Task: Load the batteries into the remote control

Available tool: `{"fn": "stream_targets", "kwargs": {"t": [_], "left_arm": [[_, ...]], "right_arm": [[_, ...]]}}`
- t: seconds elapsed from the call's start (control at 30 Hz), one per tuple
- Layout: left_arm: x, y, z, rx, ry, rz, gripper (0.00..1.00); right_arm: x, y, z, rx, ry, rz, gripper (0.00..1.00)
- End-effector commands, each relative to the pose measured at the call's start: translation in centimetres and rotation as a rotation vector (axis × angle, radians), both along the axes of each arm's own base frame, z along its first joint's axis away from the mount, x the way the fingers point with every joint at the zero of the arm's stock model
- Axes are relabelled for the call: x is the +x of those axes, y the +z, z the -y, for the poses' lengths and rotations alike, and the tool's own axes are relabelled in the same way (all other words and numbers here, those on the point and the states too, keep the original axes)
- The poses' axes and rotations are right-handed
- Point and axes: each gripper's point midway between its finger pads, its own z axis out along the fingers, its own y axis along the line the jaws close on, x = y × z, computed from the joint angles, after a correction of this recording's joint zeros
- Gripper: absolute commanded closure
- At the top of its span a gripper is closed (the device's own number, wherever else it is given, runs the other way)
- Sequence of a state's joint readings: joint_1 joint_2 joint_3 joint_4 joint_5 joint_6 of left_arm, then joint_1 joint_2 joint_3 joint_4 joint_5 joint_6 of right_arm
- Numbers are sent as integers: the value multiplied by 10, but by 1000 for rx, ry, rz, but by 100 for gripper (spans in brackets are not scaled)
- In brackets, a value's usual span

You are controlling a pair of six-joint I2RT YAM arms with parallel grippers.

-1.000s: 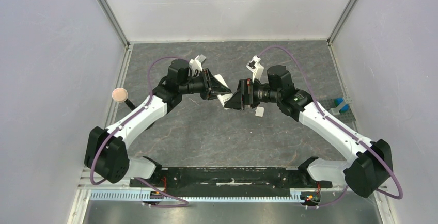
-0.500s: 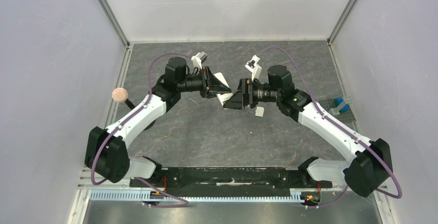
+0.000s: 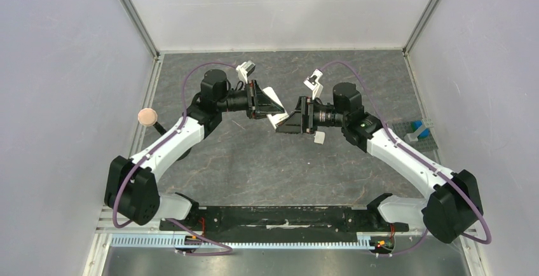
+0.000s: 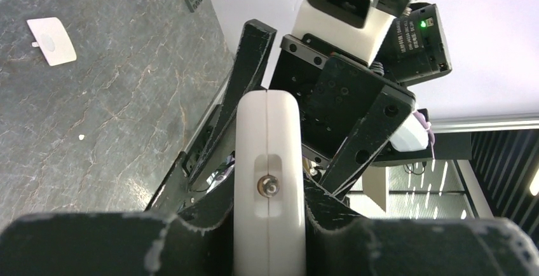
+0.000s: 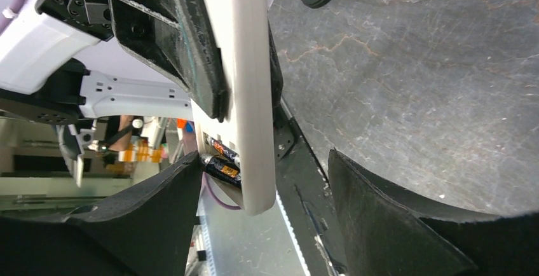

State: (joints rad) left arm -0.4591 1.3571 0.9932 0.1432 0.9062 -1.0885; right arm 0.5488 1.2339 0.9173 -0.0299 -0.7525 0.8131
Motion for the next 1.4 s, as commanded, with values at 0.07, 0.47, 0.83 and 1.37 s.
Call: {"fn": "stream_targets", "kwargs": {"t": [0.07,0.47,0.83,1.37], "left_arm": [[-36,39,-7,-94,-149,84,98],[-34,44,-6,-142,-133,73,98],[-25,51,-5,-203,-69,63,98],[-14,44,-4,-196,-4,50,98]], "right_arm": [[14,-15,7,48,-94,-105,27],[18,-7,16,192,-178,-234,29],[26,21,14,389,-210,-288,28],[45,6,30,178,-346,-76,17]]}}
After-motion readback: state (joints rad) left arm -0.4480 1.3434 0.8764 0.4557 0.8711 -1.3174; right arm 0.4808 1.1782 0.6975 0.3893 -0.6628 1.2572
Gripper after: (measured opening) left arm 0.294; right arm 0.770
